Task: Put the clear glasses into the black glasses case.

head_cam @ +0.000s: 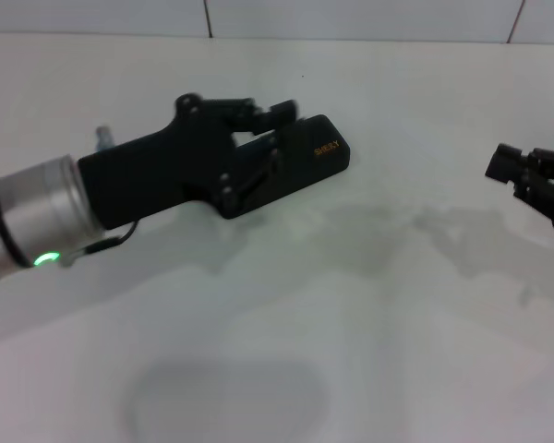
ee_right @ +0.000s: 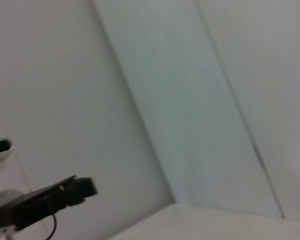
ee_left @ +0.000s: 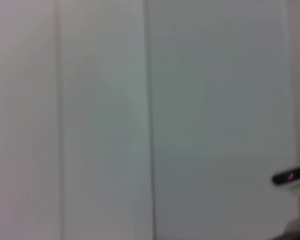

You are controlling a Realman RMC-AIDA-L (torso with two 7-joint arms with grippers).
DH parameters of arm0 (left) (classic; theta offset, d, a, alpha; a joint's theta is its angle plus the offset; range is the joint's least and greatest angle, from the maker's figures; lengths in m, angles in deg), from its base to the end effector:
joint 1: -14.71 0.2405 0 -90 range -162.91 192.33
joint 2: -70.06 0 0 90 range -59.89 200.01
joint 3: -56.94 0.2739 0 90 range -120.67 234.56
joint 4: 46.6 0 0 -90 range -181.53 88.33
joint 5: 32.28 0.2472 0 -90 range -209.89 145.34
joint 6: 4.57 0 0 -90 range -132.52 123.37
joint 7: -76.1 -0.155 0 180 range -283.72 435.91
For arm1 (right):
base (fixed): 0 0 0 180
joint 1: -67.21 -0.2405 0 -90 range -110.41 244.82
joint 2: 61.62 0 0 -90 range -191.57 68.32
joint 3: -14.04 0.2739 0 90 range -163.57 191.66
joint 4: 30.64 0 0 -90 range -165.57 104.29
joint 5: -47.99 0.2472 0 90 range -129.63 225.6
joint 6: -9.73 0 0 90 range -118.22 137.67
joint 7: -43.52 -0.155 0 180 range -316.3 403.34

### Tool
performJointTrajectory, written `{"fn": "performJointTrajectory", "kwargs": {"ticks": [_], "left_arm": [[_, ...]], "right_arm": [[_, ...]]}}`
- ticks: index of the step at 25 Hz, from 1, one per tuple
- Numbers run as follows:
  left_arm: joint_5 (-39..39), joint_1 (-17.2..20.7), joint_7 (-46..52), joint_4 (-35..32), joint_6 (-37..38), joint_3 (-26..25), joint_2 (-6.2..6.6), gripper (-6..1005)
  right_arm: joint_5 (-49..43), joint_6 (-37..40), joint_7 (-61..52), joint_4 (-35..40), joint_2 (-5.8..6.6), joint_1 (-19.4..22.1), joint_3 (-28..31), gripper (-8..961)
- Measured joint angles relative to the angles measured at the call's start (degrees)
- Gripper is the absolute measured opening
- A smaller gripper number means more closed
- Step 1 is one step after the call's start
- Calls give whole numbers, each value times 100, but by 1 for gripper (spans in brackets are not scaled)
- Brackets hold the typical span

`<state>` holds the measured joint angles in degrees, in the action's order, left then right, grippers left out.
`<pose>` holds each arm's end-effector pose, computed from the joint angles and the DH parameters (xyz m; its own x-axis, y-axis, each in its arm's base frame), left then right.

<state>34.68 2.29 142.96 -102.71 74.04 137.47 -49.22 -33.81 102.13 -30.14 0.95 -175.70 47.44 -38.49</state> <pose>-0.2172 0.3378 -0.0275 0.6793 -0.0275 0.7334 0.2637 -0.9234 -0.2789 0.3182 0.3357 0.0192 0.5796 -0.2526 -0.7747 -0.5480 -0.8245 -0.1412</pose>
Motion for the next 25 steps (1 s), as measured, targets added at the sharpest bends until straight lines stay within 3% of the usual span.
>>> {"fn": "performJointTrajectory", "kwargs": {"ticks": [2, 9, 15, 17, 23, 25], "left_arm": [[213, 157, 160, 37, 5, -158, 16, 122], [829, 593, 431, -11, 463, -578, 24, 421], [1075, 639, 697, 134, 745, -790, 20, 625], [1088, 662, 662, 240, 757, -844, -13, 670], [1166, 708, 598, 424, 820, -863, -14, 803], [1188, 712, 557, 492, 844, -872, -16, 800]], "right_arm": [[-206, 30, 14, 140, 16, -19, -3, 165], [-764, 290, 354, 808, -58, -32, -12, 166], [-771, 349, 628, 952, -141, -46, -112, 402], [-755, 378, 841, 914, -150, -46, -267, 639], [-746, 175, 1203, 897, -170, -78, -922, 735], [-723, 98, 1215, 849, -176, -89, -973, 767]]}}
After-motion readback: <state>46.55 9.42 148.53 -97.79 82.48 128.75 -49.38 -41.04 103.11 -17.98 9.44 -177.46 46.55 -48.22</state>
